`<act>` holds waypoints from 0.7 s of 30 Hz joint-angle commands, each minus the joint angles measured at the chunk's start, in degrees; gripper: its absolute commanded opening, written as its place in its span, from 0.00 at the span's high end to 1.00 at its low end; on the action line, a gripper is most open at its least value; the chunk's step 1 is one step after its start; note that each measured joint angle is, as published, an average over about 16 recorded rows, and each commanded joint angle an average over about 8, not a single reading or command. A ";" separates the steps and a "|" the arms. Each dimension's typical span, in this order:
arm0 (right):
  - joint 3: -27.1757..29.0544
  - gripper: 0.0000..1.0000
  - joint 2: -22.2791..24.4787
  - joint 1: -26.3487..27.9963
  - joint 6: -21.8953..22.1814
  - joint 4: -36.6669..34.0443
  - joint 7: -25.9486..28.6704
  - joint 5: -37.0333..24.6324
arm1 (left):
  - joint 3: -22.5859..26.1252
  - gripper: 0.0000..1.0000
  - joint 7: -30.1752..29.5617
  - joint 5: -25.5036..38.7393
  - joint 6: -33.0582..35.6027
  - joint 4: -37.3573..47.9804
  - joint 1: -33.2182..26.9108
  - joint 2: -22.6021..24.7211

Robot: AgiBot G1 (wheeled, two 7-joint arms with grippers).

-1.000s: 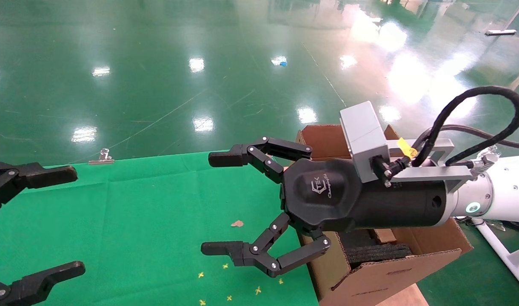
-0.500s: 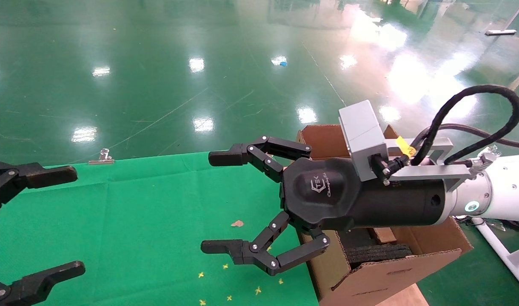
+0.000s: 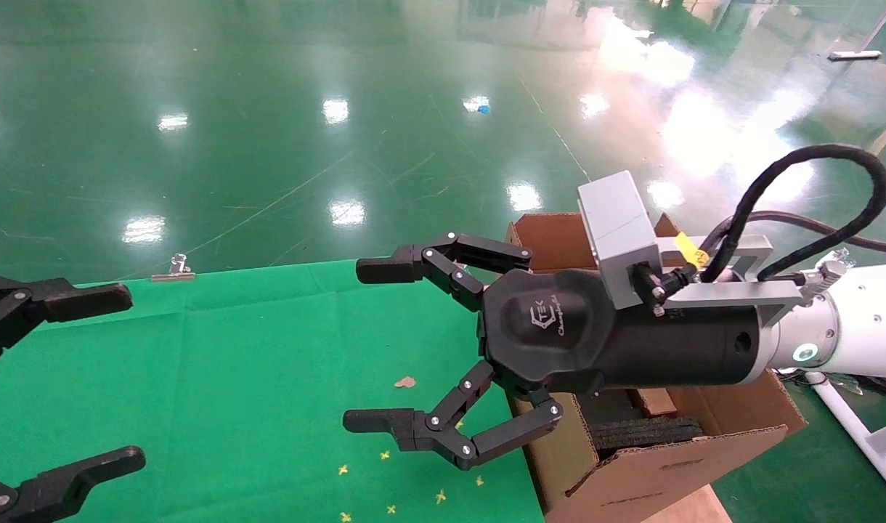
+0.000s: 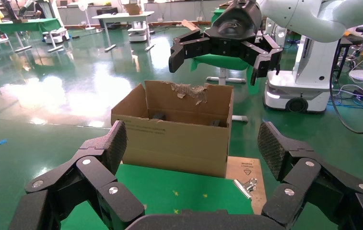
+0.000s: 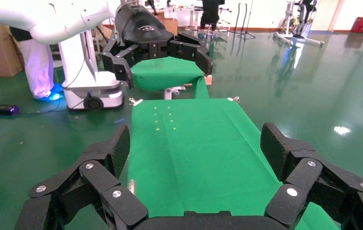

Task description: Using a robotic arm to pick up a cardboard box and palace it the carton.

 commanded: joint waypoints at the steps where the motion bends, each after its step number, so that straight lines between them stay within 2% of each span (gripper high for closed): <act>1: -0.01 0.00 0.00 0.01 0.01 -0.01 0.00 -0.01 | 0.00 0.00 0.00 0.00 0.00 0.00 0.00 0.00; 21: -0.05 0.00 0.00 0.06 0.02 -0.06 0.00 -0.02 | 0.00 0.00 0.00 0.00 0.00 0.00 0.00 0.00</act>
